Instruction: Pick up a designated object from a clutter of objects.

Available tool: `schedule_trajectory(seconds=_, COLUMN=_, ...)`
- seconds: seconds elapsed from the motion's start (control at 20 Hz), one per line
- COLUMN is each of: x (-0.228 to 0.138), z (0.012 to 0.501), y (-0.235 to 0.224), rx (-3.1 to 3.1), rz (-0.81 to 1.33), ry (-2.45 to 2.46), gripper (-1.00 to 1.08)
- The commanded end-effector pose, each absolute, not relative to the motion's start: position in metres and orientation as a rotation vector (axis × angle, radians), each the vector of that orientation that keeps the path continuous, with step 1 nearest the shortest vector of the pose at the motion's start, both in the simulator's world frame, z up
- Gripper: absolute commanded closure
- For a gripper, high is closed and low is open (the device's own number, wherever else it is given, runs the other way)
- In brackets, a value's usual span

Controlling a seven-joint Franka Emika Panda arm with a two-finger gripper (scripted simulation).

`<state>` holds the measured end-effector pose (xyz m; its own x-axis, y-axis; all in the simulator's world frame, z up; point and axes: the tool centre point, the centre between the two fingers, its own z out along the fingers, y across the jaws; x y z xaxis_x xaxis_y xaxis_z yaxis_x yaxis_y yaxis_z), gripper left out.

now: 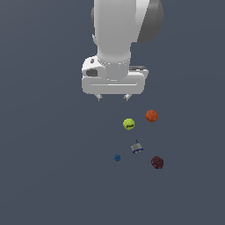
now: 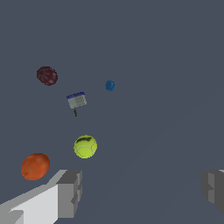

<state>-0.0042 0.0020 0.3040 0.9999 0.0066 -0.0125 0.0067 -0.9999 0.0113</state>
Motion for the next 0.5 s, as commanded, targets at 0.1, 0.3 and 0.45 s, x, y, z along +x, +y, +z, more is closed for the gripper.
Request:
schedule_trajectory(seconds=0.1, x=-0.004, z=0.306, y=0.003, rx=3.132, rz=-0.016, ry=0.012, gripper=-0.92)
schedule_trajectory(seconds=0.3, x=-0.002, z=0.316, y=0.006, rx=3.147, rz=0.006, ry=0.025, gripper=-0.92)
schedule_trajectory(seconds=0.45, x=-0.002, z=0.321, y=0.006, rx=3.151, rz=0.012, ry=0.032, gripper=-0.92)
